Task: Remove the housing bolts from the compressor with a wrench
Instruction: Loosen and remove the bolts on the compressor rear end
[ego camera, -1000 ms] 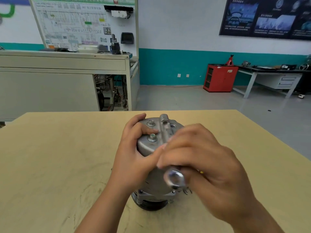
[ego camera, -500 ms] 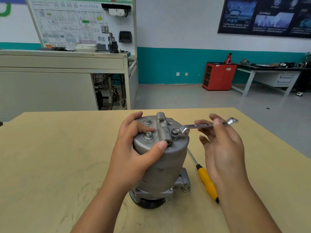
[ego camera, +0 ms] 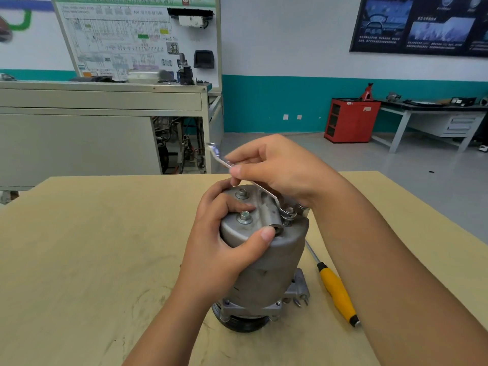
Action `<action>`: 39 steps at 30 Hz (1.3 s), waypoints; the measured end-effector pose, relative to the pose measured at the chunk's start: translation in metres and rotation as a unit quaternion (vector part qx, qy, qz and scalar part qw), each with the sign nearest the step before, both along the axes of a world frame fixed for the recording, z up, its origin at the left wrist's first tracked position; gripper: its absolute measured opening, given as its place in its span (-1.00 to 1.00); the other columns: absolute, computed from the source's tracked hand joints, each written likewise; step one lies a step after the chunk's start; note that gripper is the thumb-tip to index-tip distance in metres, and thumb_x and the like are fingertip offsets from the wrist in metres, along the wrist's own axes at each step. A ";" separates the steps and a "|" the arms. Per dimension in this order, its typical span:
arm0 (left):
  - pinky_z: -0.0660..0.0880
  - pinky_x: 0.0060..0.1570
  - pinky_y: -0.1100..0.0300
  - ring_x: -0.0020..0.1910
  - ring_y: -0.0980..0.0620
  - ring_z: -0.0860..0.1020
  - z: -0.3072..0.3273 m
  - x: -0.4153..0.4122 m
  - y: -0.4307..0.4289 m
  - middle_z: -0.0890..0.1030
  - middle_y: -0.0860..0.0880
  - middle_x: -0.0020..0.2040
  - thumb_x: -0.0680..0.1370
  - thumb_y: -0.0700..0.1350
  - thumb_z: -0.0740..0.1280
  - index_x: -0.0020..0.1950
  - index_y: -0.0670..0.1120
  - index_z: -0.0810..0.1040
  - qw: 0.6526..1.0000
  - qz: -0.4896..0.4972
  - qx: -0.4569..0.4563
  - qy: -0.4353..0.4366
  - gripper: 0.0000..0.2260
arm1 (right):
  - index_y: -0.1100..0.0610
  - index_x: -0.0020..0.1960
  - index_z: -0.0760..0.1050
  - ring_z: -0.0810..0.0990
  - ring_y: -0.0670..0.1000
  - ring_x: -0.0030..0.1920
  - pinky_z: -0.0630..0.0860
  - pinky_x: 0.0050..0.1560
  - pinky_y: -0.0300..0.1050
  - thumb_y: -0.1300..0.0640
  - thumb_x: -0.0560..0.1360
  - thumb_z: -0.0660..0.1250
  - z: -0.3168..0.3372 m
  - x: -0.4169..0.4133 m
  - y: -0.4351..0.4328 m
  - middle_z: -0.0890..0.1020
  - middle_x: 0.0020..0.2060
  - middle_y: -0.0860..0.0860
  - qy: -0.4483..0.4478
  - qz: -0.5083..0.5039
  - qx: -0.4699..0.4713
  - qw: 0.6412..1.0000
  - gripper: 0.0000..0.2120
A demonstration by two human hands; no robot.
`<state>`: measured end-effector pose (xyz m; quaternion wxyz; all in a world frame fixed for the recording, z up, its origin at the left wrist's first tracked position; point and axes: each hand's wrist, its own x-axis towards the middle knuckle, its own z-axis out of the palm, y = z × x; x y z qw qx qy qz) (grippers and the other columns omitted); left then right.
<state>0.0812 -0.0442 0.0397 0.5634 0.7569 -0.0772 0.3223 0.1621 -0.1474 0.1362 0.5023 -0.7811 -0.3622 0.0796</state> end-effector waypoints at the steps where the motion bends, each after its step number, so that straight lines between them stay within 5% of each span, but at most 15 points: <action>1: 0.34 0.11 0.45 0.23 0.28 0.44 0.001 0.000 0.000 0.44 0.14 0.26 0.25 0.18 0.38 -0.14 0.04 0.51 1.000 -0.003 0.000 -0.003 -0.69 | 0.23 0.11 0.57 0.61 -0.18 -0.24 0.52 -0.02 -0.32 0.30 0.50 0.34 0.001 -0.006 0.001 0.64 -0.30 -0.04 -0.024 0.017 -0.003 1.000 -0.81; 7: 0.38 0.03 0.38 0.09 0.17 0.50 0.002 0.001 -0.001 0.52 0.04 0.05 0.31 0.13 0.37 -0.14 0.15 0.48 0.999 -0.009 0.021 -0.027 -0.81 | 0.08 0.13 0.60 0.50 -0.23 -0.05 0.37 -0.04 -0.48 0.28 0.52 0.29 -0.011 -0.043 -0.016 0.55 -0.19 -0.26 -0.249 -0.031 -0.038 0.967 -0.75; 12: 0.38 0.10 0.46 0.23 0.26 0.47 0.001 0.001 -0.002 0.52 0.14 0.19 0.28 0.14 0.34 -0.01 0.44 0.47 1.000 -0.016 0.011 -0.019 -0.68 | 0.15 0.07 0.62 0.53 0.06 -0.02 0.46 0.04 0.04 0.33 0.44 0.32 -0.044 -0.065 -0.028 0.65 -0.07 -0.02 -0.390 -0.086 0.004 0.917 -0.75; 18: 0.31 0.15 0.48 0.29 0.27 0.41 -0.002 0.002 0.001 0.44 0.04 0.30 0.22 0.14 0.36 -0.12 0.02 0.52 1.000 0.004 0.011 -0.013 -0.68 | 0.23 -0.05 0.65 0.58 0.08 -0.02 0.50 -0.04 0.04 0.38 0.47 0.30 -0.080 -0.069 -0.047 0.66 -0.11 0.05 -0.461 -0.105 0.116 0.874 -0.83; 23: 0.29 0.14 0.50 0.30 0.29 0.39 -0.002 0.001 -0.001 0.43 0.08 0.32 0.23 0.20 0.36 -0.13 0.04 0.53 1.000 0.013 0.003 -0.004 -0.67 | 0.10 -0.06 0.62 0.60 0.06 0.14 0.47 0.18 -0.11 0.20 0.54 0.26 -0.103 -0.067 -0.055 0.67 0.00 -0.01 -0.280 -0.140 0.326 0.892 -0.85; 29: 0.27 0.11 0.54 0.29 0.34 0.38 -0.002 0.000 -0.001 0.41 0.11 0.33 0.22 0.20 0.36 -0.14 0.07 0.52 1.000 0.009 -0.004 0.004 -0.68 | 0.03 -0.17 0.51 0.57 -0.22 -0.19 0.44 -0.14 -0.39 0.18 0.43 0.29 -0.092 -0.054 -0.047 0.63 -0.28 -0.16 0.057 -0.231 0.482 0.843 -0.93; 33: 0.26 0.10 0.55 0.29 0.35 0.37 -0.002 0.000 0.000 0.41 0.13 0.33 0.22 0.21 0.36 -0.13 0.05 0.52 1.000 0.011 -0.003 0.007 -0.67 | 0.04 -0.16 0.48 0.51 -0.14 -0.20 0.36 -0.12 -0.18 0.21 0.50 0.31 -0.077 -0.034 -0.046 0.54 -0.29 -0.13 0.173 -0.312 0.389 0.849 -0.90; 39: 0.27 0.10 0.54 0.29 0.33 0.37 -0.002 -0.001 0.000 0.41 0.12 0.33 0.22 0.22 0.36 -0.13 0.05 0.52 1.000 0.013 0.000 0.009 -0.66 | 0.20 -0.32 0.57 0.51 -0.24 -0.37 0.42 -0.30 -0.33 0.16 0.47 0.36 -0.040 -0.012 -0.043 0.54 -0.45 -0.11 0.117 -0.252 0.130 0.952 -0.80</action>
